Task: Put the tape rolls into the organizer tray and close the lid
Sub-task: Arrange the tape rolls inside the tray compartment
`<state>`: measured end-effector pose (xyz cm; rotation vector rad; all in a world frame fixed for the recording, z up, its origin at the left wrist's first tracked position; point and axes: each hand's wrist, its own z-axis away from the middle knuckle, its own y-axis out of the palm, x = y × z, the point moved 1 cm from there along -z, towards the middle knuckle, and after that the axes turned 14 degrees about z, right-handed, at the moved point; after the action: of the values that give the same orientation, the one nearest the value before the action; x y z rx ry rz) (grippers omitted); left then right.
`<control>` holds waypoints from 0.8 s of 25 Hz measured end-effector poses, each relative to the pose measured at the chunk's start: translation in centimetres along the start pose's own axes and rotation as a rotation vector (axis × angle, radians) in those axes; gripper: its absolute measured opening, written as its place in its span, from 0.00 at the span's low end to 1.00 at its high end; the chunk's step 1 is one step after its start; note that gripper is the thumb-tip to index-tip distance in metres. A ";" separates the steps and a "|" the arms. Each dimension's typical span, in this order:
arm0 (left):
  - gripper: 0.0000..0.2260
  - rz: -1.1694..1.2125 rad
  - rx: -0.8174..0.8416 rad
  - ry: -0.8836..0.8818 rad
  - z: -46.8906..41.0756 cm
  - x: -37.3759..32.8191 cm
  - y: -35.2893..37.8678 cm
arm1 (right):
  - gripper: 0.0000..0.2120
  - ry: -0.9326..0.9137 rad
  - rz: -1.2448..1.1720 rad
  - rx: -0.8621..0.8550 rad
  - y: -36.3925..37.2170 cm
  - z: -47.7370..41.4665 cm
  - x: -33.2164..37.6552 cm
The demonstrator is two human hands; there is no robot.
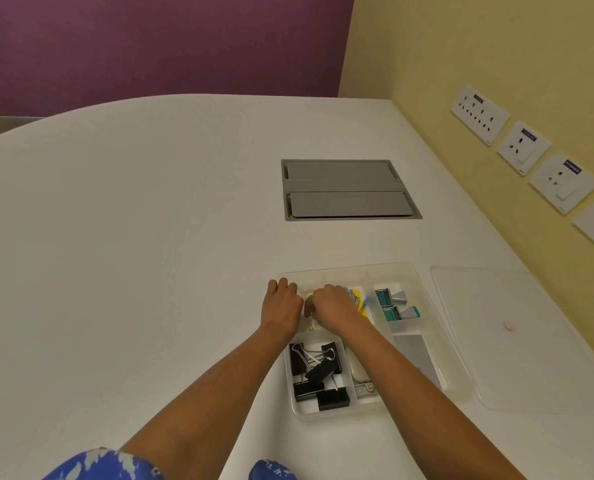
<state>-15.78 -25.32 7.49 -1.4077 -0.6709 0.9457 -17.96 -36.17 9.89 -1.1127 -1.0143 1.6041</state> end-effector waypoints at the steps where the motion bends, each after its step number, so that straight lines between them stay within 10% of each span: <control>1: 0.11 -0.014 0.004 0.001 -0.1 0.0 0.0 | 0.13 0.014 -0.016 -0.016 -0.1 -0.1 -0.1; 20: 0.11 -0.042 0.056 -0.031 -0.4 -0.2 0.1 | 0.11 0.117 0.138 -0.043 1.2 -1.9 0.4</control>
<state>-15.53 -25.70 7.42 -1.3269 -0.6894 0.9484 -16.45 -35.81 8.17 -1.3147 -0.9164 1.6110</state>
